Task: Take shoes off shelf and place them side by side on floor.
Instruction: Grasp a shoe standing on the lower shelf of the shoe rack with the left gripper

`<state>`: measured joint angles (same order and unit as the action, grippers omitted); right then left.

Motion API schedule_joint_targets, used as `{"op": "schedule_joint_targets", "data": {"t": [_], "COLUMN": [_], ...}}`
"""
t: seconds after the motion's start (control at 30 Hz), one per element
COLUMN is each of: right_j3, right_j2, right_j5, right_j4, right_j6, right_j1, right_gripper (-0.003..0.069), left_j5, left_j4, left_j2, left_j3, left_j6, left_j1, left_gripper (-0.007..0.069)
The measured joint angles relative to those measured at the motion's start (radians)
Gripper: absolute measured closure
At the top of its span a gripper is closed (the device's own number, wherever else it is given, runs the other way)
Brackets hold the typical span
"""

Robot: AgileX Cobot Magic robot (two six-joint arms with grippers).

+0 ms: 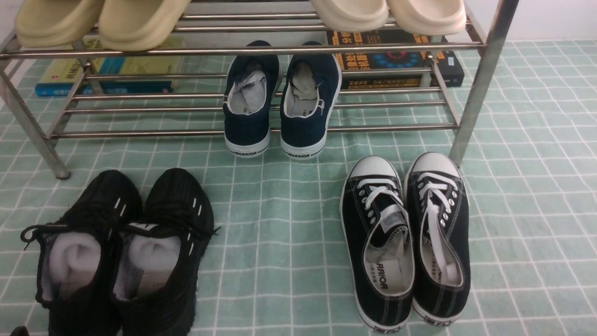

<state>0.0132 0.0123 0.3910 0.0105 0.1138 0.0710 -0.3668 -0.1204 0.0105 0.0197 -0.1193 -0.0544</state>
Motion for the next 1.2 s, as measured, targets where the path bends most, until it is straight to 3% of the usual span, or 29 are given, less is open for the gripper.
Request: {"op": "schedule_joint_targets", "data": {"t": [0.9,0.97,1.2], "right_j3": [0.000,0.000,0.000], "right_j2": [0.000,0.000,0.000], "right_j5": [0.000,0.000,0.000], "right_j4": [0.000,0.000,0.000], "right_j6": [0.000,0.000,0.000], "right_j1": [0.000,0.000,0.000], "right_gripper": [0.0419,0.0419,0.0419], "left_j5": [0.000,0.000,0.000], "left_j4": [-0.003,0.054,0.405], "left_j2": [0.000,0.000,0.000], "left_j3": [0.000,0.000,0.001], "left_j6": [-0.035,-0.110,-0.546], "left_j1": [0.000,0.000,0.000], "left_gripper": [0.0383,0.0383,0.0383]}}
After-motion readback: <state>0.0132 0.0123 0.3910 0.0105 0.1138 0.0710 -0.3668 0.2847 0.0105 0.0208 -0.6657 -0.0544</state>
